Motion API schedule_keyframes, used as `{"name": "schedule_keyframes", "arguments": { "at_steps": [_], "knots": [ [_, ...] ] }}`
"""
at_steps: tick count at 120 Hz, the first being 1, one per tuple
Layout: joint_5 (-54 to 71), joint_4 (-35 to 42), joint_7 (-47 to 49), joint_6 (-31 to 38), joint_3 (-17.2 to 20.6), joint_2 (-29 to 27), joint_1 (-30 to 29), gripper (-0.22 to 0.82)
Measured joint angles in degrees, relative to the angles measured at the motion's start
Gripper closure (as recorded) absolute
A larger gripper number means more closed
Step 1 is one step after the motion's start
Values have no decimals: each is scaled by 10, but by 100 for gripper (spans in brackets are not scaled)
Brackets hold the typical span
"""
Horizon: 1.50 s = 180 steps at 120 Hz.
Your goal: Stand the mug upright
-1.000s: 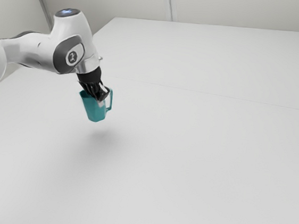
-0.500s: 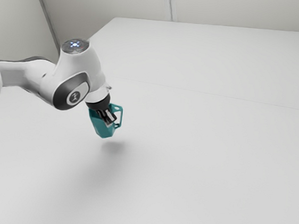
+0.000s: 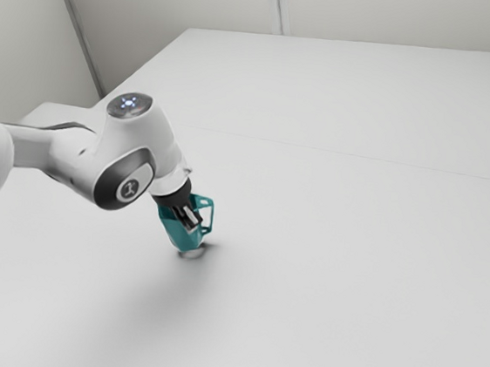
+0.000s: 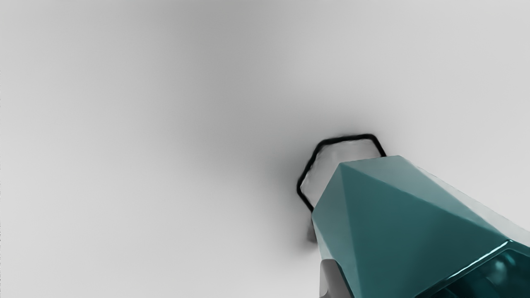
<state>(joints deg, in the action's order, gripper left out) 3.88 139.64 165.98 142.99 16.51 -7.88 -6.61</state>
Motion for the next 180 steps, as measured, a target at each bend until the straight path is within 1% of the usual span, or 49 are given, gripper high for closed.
{"name": "schedule_keyframes", "arguments": {
  "at_steps": [24, 59, 60, 79, 90, 106, 125, 142, 148, 162, 168, 180],
  "knots": [
    [-13, 14, 0, 2, 9, 3, 0, 79],
    [-18, 18, 0, 3, 11, 15, -5, 79],
    [-18, 18, 0, 3, 11, 15, -5, 78],
    [-12, 16, 0, -3, 18, 10, -4, 42],
    [-8, 16, 0, -7, 19, 0, -4, 27],
    [-6, 16, 0, -20, 24, -32, -2, 15],
    [-5, 7, 0, -38, 33, -53, -3, 7],
    [-9, -73, 0, -93, 32, -51, -4, 4],
    [-9, -108, 0, -123, 30, -46, -4, 3],
    [-6, -217, 0, -209, 20, -23, -4, 2],
    [-5, -251, 0, -243, 9, -15, -2, 1],
    [-3, -328, 0, -310, -20, 20, -2, 1]
  ]
}}
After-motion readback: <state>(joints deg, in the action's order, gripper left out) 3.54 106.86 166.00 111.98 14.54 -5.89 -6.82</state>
